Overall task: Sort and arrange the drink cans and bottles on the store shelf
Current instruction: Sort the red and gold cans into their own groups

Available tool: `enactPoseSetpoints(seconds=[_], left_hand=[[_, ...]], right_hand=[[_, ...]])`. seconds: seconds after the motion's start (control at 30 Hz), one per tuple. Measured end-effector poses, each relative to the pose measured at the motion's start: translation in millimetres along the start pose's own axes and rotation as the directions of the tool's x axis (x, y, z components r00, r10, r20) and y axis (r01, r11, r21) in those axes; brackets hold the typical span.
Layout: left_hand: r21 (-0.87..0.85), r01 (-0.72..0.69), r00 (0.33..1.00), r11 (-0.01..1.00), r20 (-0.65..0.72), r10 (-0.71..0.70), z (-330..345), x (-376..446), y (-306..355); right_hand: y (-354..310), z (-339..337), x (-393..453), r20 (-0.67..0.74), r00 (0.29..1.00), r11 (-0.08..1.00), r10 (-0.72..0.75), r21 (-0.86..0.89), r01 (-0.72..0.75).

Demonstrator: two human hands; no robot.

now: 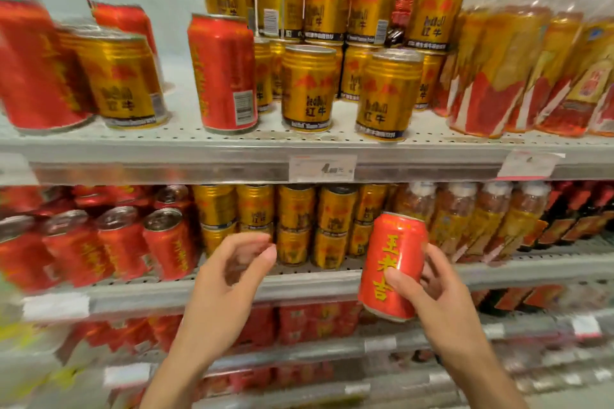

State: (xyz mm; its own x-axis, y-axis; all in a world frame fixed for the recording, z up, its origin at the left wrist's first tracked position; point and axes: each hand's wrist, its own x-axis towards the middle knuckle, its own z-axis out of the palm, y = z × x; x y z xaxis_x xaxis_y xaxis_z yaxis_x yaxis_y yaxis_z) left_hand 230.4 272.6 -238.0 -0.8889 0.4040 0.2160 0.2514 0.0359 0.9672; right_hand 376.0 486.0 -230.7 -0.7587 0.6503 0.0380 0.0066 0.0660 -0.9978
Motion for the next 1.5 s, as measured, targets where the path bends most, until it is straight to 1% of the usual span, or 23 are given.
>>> enactPoseSetpoints(seconds=[0.13, 0.27, 0.5, 0.63, 0.73, 0.87, 0.93, 1.03, 1.23, 1.37, 1.5], left_hand=[[-0.005, 0.03, 1.0, 1.0, -0.002, -0.03, -44.6, -3.2, -12.7], [-0.014, 0.045, 0.999, 0.999, -0.017, -0.045, -68.3, -8.1, -18.3], [0.027, 0.011, 1.0, 1.0, -0.024, -0.011, -85.2, -6.8, 0.4], [0.04, -0.007, 0.997, 0.999, -0.076, 0.01, -93.2, -7.5, 7.8], [0.034, 0.006, 0.993, 0.999, -0.115, -0.002, -99.2, -11.2, 5.8], [0.018, -0.015, 0.991, 1.0, -0.134, 0.017, -109.2, -4.2, 7.3], [0.014, -0.044, 0.99, 0.999, -0.132, 0.046, -117.8, 1.9, 11.3], [0.031, -0.125, 0.985, 0.992, -0.118, 0.128, -135.3, 11.0, 21.3], [0.094, -0.271, 0.952, 0.958, -0.123, 0.281, -195.1, 26.6, 55.0], [0.201, -0.356, 0.922, 0.913, -0.087, 0.378, -239.0, 42.3, 83.7], [0.266, -0.428, 0.89, 0.863, -0.042, 0.454, -282.8, 61.8, 116.3]], right_hand=[[1.0, 39.2, -12.5, 0.009, 1.0, 0.999, 0.02, 0.033, -0.02], [1.5, 62.9, -19.4, 0.024, 0.999, 0.999, 0.022, 0.034, -0.023], [-4.1, 80.9, -19.1, 0.023, 1.0, 0.997, -0.01, 0.073, 0.009], [-6.5, 87.7, -13.1, 0.065, 0.998, 0.996, -0.018, 0.093, 0.012], [-8.0, 93.9, -6.9, 0.112, 0.993, 0.996, -0.03, 0.085, 0.02], [-14.4, 104.1, -1.5, 0.112, 0.992, 0.997, -0.055, 0.057, 0.049], [-22.6, 112.5, -3.3, 0.113, 0.989, 0.995, -0.094, 0.042, 0.089], [-43.3, 128.5, -12.1, 0.102, 0.979, 0.984, -0.179, 0.022, 0.177], [-106.1, 182.0, -21.9, 0.108, 0.935, 0.938, -0.337, -0.047, 0.343], [-143.8, 226.6, -20.2, 0.179, 0.867, 0.863, -0.465, -0.127, 0.489], [-175.2, 274.4, -14.5, 0.284, 0.776, 0.769, -0.564, -0.163, 0.618]])
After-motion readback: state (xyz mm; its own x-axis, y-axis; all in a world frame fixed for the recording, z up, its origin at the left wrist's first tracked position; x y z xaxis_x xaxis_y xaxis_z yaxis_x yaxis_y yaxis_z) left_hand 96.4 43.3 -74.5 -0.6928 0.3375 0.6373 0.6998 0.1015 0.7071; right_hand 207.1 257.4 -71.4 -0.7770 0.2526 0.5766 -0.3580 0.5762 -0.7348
